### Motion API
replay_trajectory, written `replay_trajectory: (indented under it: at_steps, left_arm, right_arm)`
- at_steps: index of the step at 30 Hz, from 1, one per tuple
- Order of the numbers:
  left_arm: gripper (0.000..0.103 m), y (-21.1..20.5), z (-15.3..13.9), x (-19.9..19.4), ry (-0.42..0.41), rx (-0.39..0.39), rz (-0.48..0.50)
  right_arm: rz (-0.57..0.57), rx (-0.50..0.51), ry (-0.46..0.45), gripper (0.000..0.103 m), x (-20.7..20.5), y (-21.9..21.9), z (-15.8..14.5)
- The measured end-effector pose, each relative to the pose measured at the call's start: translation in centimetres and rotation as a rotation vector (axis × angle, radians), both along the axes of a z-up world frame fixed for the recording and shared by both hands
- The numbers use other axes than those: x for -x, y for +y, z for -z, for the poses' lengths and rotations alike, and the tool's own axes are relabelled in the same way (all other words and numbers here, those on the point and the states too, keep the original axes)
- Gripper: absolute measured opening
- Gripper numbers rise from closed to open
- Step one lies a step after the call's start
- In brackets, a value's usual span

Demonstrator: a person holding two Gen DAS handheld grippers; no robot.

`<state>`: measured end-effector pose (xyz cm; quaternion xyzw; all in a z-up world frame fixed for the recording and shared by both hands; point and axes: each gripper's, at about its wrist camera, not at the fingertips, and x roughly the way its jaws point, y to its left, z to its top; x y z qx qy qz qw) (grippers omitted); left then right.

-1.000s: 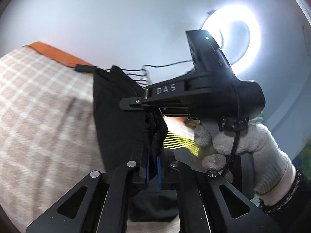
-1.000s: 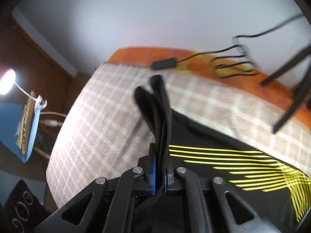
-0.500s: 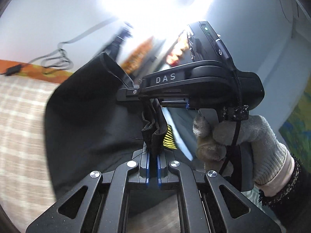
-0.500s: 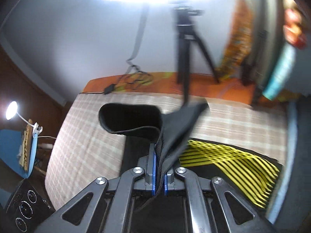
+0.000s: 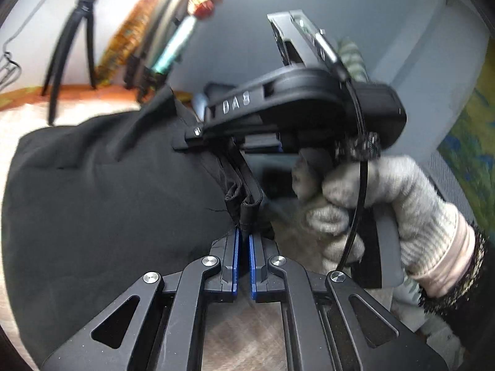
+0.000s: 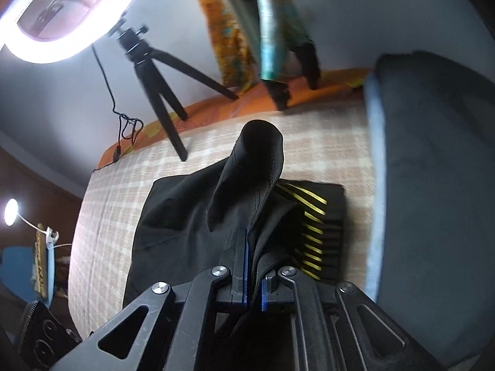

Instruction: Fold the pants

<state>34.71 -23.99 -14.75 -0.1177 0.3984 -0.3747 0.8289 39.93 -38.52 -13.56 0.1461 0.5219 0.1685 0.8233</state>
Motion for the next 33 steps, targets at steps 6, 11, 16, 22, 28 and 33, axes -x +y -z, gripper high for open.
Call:
replay_trajectory:
  at_steps: [6, 11, 16, 22, 28, 33]
  left_arm:
    - [0.008, 1.2, -0.5, 0.0, 0.079, -0.005, 0.069]
    - [0.024, 7.1, -2.8, 0.3, -0.058, -0.084, -0.031]
    - [0.023, 11.5, -1.1, -1.4, -0.016, -0.150, -0.159]
    - [0.023, 11.7, 1.9, -2.1, 0.016, -0.216, -0.157]
    - [0.023, 10.8, 2.6, -2.0, 0.014, -0.231, -0.134]
    - [0.024, 11.6, 2.0, -2.2, 0.005, -0.228, -0.152]
  right_arm:
    - [-0.002, -0.033, -0.020, 0.003, 0.7, -1.5, 0.5]
    - [-0.038, -0.115, -0.025, 0.020, 1.0, -2.3, 0.7]
    - [-0.005, -0.099, -0.045, 0.022, 0.8, -1.6, 0.7]
    - [-0.163, 0.108, -0.226, 0.002, 3.4, 3.6, -2.7]
    - [-0.008, 0.222, -0.148, 0.002, 3.0, 0.0, -1.3]
    - [0.054, 0.202, -0.087, 0.032, 3.9, -2.6, 0.2]
